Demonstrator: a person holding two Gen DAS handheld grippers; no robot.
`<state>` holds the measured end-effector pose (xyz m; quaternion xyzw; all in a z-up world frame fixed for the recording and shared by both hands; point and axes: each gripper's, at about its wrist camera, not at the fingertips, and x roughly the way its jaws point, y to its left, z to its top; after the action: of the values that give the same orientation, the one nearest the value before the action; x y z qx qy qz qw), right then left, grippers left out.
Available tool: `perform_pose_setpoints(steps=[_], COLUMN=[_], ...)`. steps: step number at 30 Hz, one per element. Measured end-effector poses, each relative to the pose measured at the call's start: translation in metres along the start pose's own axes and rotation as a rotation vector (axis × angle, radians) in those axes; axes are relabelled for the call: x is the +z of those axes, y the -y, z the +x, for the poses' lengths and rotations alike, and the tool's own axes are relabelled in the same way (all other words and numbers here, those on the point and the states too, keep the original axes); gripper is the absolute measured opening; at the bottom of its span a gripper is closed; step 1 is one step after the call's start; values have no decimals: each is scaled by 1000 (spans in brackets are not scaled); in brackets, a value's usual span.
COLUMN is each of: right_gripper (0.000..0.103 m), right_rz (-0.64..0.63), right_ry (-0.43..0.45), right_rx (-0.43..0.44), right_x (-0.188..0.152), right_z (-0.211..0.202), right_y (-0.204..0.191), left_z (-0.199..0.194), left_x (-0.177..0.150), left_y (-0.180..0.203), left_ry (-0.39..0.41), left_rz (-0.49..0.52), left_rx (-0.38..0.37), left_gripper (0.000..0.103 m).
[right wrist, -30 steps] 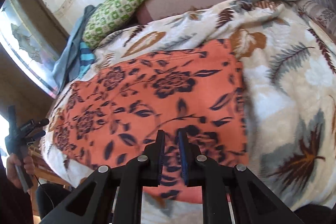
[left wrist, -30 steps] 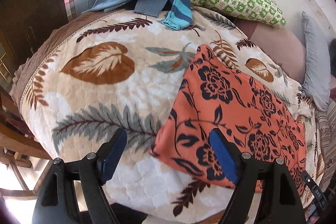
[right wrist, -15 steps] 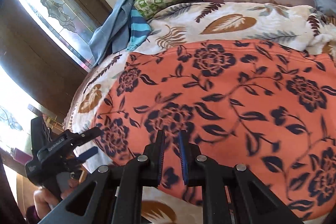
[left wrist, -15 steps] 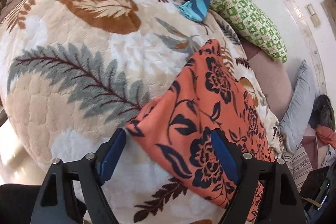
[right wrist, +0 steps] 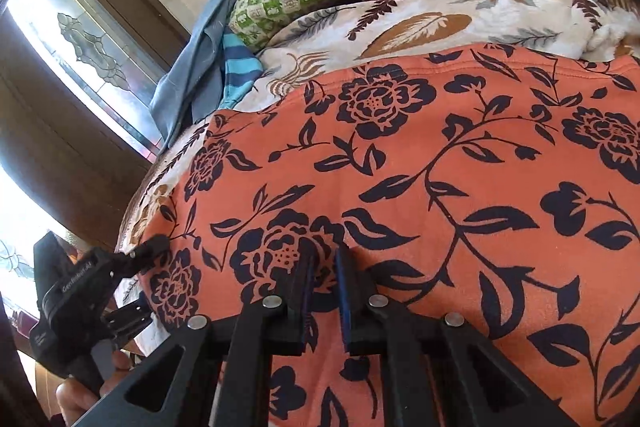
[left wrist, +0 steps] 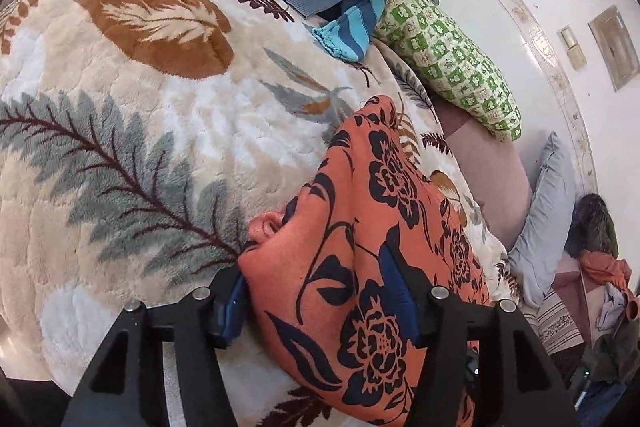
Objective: Fold small clothes
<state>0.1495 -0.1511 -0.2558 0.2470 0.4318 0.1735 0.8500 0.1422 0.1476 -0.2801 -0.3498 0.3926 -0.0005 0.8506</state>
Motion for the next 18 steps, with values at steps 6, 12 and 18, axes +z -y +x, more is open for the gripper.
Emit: perform_pose_setpoints(steps=[6, 12, 18], right_gripper=[11, 1, 0], right_rz=[56, 72, 146], right_ry=[-24, -31, -43], right_rx=[-54, -33, 47], right_x=[-1, -3, -7], right_z=[-7, -3, -8], right_y=[25, 36, 54], left_z=[-7, -42, -75], left_x=[0, 2, -21], left_y=[13, 64, 140], left_ry=[11, 54, 69], left_rz=[73, 237, 444], left_rx=[1, -57, -119], left_gripper=[22, 20, 20])
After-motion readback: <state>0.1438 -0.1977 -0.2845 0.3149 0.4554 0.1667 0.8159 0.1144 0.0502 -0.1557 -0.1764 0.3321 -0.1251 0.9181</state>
